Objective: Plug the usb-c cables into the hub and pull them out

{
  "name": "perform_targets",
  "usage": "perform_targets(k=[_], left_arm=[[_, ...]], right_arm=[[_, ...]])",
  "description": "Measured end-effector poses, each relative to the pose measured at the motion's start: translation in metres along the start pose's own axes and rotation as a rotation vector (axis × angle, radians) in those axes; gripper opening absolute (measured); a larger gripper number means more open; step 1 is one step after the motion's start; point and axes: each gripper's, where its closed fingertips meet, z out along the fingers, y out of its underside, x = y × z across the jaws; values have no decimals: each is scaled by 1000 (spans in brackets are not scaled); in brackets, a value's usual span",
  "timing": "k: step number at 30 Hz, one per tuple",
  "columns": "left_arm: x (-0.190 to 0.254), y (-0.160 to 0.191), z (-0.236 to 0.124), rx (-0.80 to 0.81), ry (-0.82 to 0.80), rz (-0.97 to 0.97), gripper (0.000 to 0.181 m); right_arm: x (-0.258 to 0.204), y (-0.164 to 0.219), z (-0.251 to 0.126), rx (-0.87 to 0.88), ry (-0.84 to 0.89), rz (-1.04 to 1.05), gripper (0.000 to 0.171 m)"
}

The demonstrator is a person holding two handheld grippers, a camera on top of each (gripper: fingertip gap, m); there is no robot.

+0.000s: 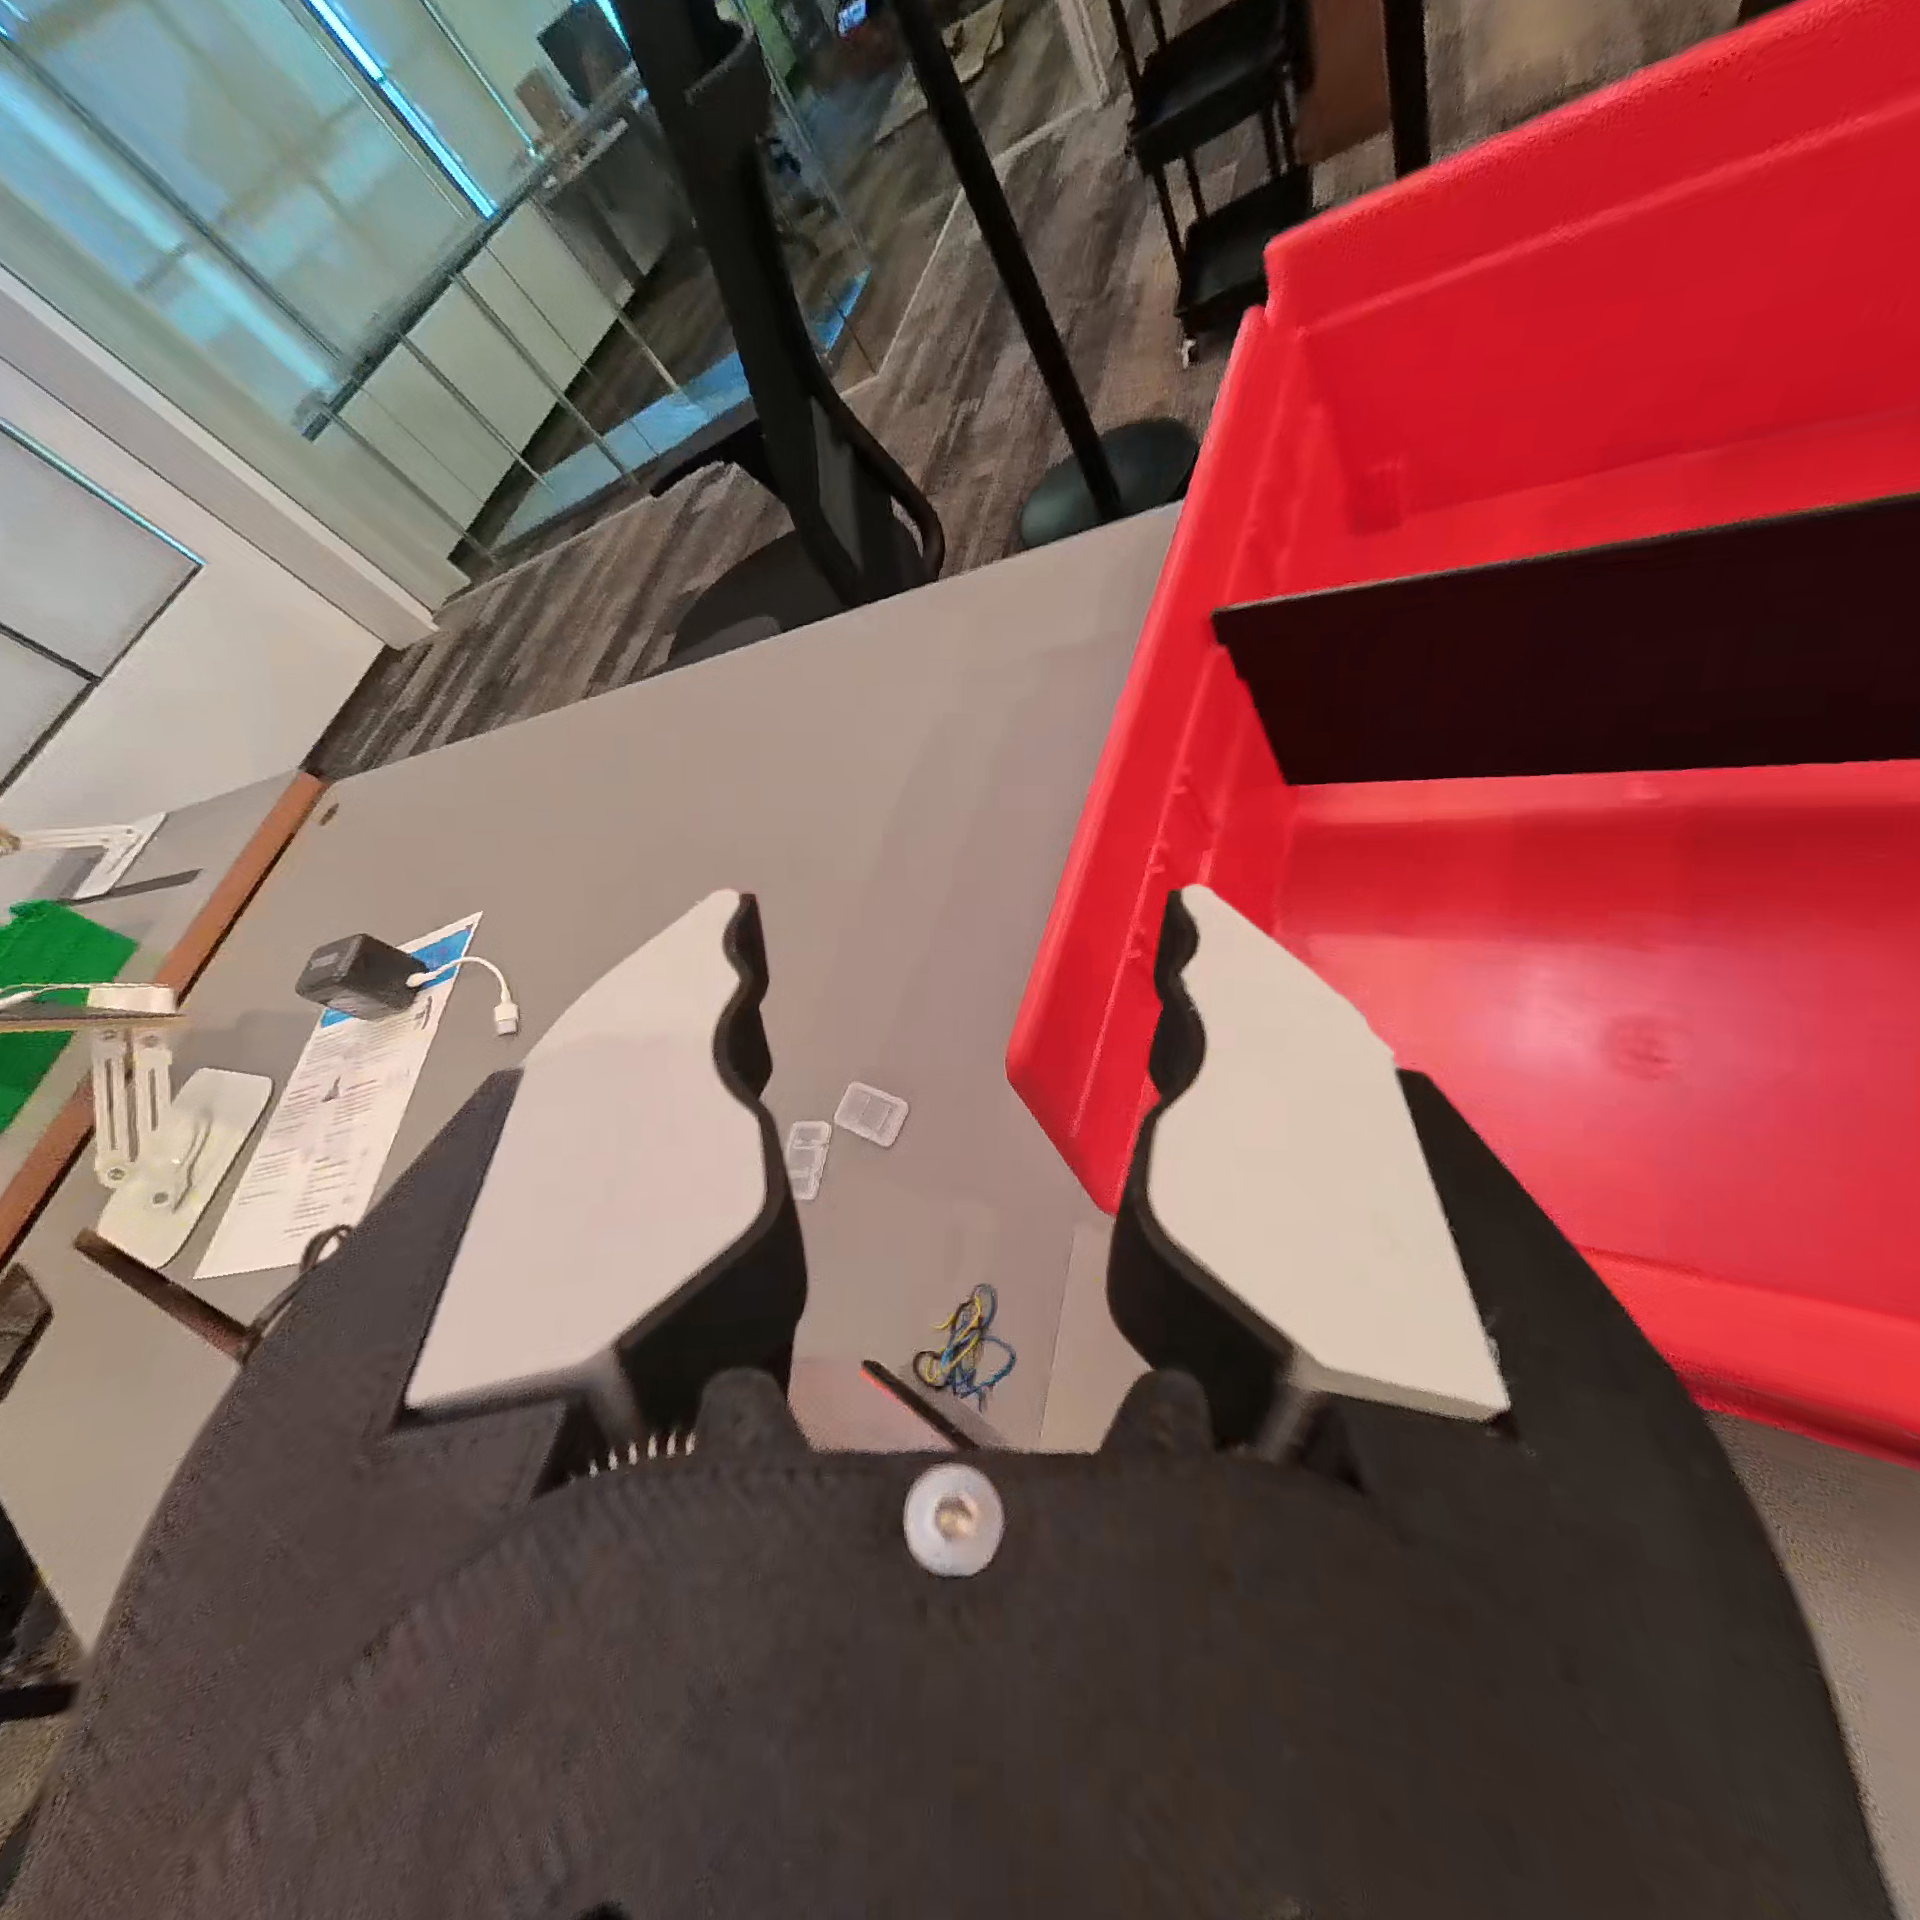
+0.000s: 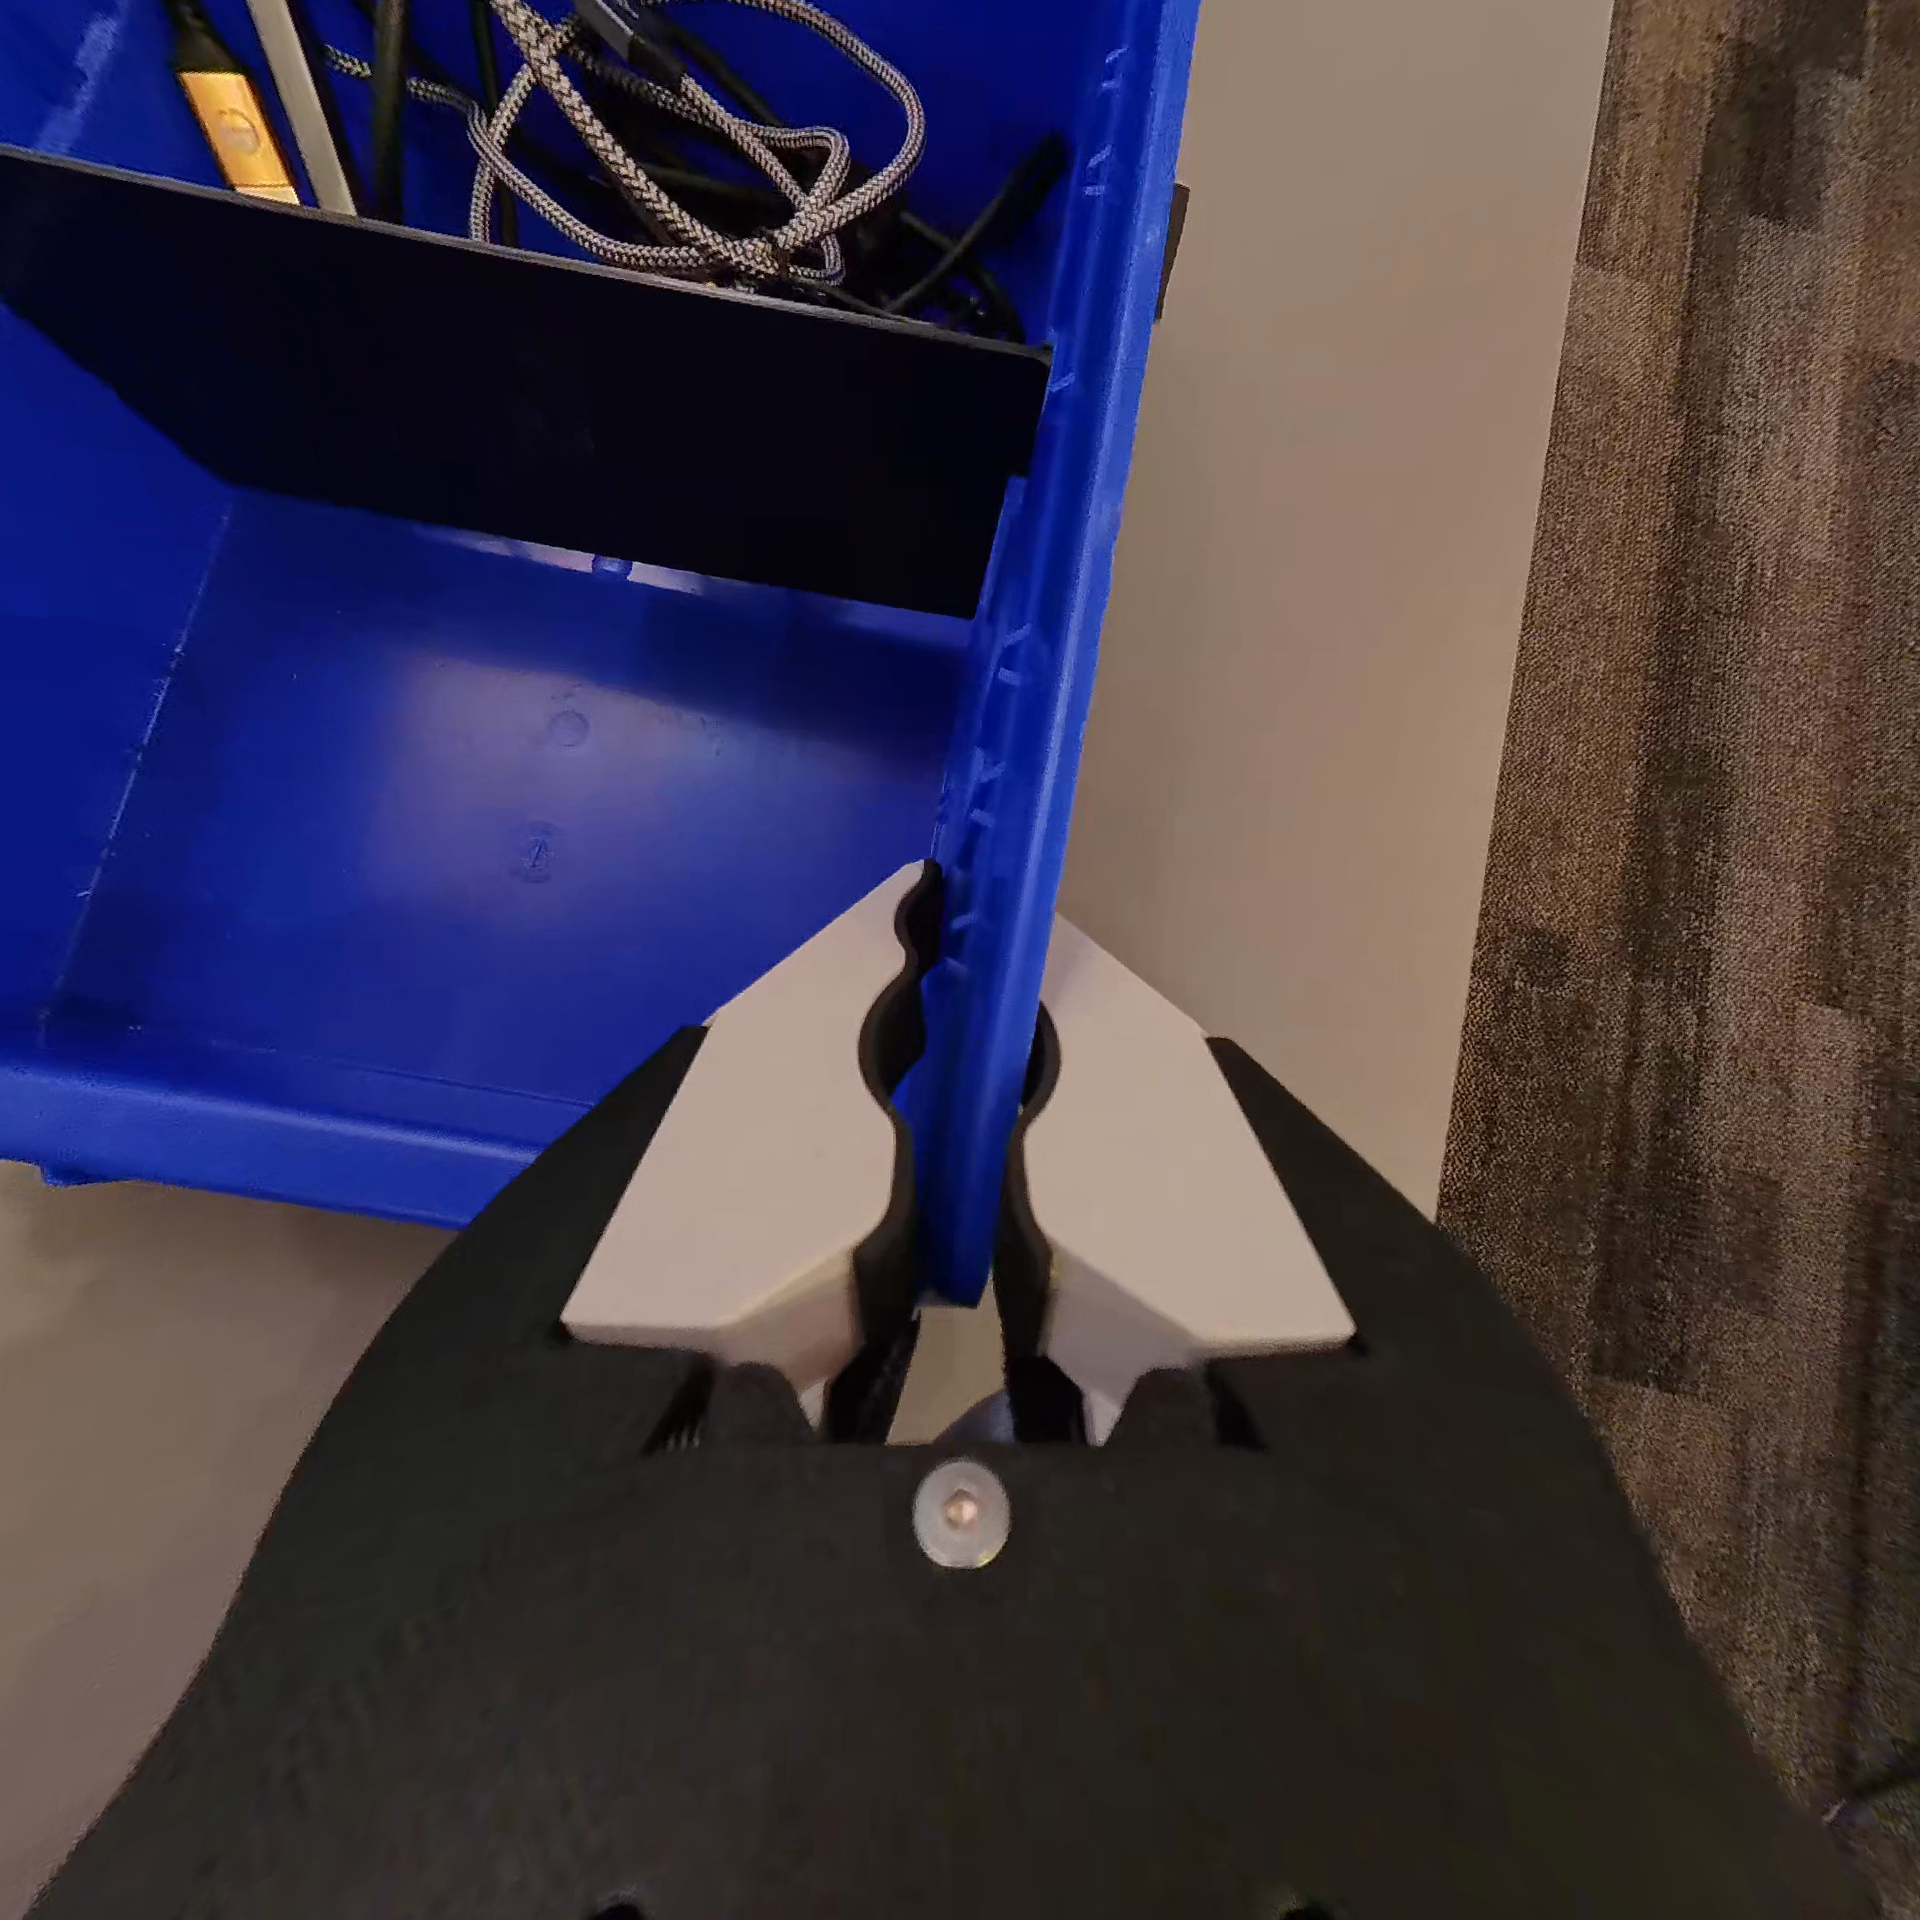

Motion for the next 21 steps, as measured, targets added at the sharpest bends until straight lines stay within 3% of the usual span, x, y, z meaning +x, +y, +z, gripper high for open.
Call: perform_targets(k=[8,14,21], left_arm=[[6,20,22,-44,18,16,69],[22,37,35,-96,131,20,60],[40,47,43,-111,363,-140,20]], right_arm=[[-9,2,-3,2,5,65,3],[-27,5,-11,-26,36,102,3],[-56,11,-22,-33,45,148,3]])
